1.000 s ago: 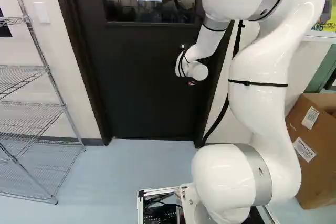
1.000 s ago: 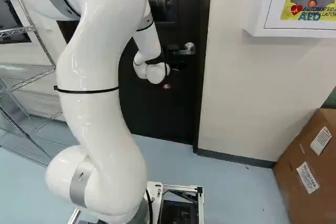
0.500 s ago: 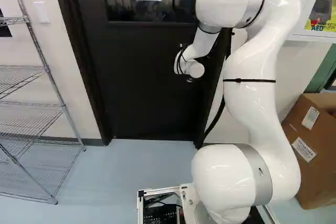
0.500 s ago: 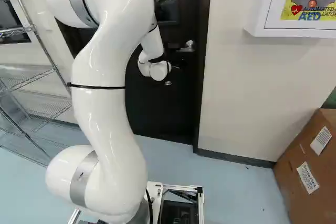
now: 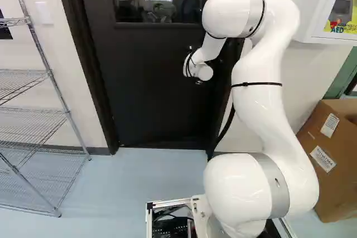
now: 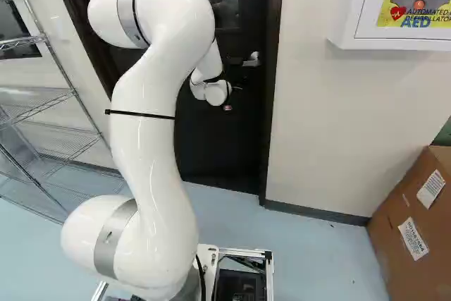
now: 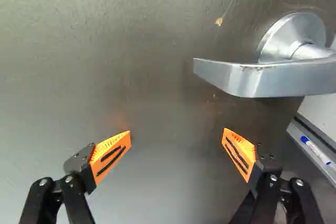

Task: Open the door and move inside

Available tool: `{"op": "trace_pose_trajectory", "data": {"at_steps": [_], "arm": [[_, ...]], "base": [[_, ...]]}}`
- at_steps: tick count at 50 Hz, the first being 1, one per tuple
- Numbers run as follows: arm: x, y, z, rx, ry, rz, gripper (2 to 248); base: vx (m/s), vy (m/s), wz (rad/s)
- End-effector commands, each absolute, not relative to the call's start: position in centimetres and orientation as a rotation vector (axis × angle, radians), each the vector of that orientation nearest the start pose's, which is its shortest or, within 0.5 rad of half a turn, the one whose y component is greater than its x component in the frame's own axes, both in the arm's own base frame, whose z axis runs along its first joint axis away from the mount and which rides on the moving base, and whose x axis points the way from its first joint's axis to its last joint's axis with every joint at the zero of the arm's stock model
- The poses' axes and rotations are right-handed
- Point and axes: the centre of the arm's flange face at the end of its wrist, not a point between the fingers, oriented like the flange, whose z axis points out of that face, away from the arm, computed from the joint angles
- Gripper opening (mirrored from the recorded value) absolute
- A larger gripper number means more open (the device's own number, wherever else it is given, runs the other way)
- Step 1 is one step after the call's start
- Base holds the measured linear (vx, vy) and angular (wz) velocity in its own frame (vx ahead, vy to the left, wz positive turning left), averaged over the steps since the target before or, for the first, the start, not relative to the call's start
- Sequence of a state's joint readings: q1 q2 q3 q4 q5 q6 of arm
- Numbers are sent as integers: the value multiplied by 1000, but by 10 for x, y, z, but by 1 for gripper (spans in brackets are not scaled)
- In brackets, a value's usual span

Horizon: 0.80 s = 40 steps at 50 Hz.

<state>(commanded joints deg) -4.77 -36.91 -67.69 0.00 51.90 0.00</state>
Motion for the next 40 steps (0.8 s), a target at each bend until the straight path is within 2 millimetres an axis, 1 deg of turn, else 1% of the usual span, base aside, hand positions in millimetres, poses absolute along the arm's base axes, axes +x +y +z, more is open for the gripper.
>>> {"op": "trace_pose_trajectory", "data": {"at_steps": [30,40], "arm": [[728,-56,362,-2337,90,-2176,247],[734,-56,361,-2329,89,-2183,247]], "base": [[0,0,0],[0,0,0]]}}
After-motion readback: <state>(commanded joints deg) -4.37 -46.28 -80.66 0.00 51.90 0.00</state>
